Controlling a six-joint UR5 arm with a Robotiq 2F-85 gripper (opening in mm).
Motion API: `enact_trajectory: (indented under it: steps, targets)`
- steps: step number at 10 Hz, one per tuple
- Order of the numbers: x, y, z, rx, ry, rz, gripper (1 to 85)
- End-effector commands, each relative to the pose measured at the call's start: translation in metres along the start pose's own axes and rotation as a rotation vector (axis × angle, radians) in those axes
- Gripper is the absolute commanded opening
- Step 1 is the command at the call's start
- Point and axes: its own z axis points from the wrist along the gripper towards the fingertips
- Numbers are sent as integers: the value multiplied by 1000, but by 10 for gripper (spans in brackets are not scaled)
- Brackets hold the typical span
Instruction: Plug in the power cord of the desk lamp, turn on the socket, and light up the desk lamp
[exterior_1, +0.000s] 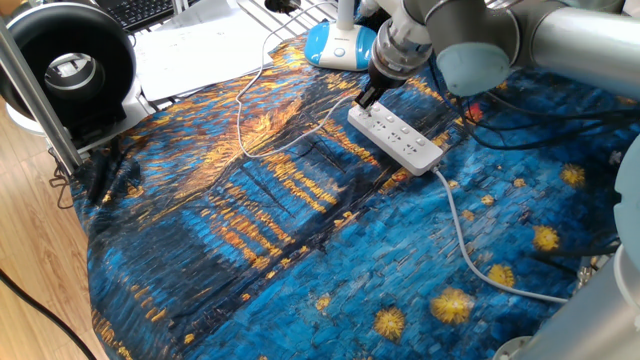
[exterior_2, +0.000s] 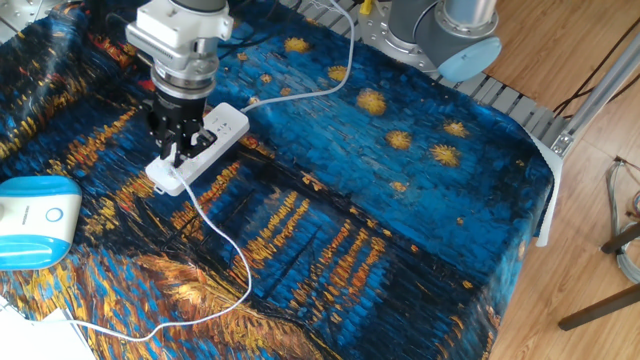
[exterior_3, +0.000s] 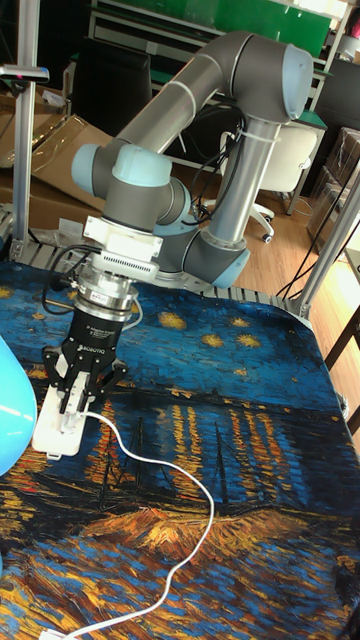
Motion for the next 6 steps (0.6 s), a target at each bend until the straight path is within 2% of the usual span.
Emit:
enact_trajectory:
  steps: [1, 4, 6]
  targets:
    - [4, 5, -4, -37, 21, 17, 293]
    - [11, 4, -10, -36, 41, 14, 293]
    - [9, 8, -20, -40, 64, 20, 293]
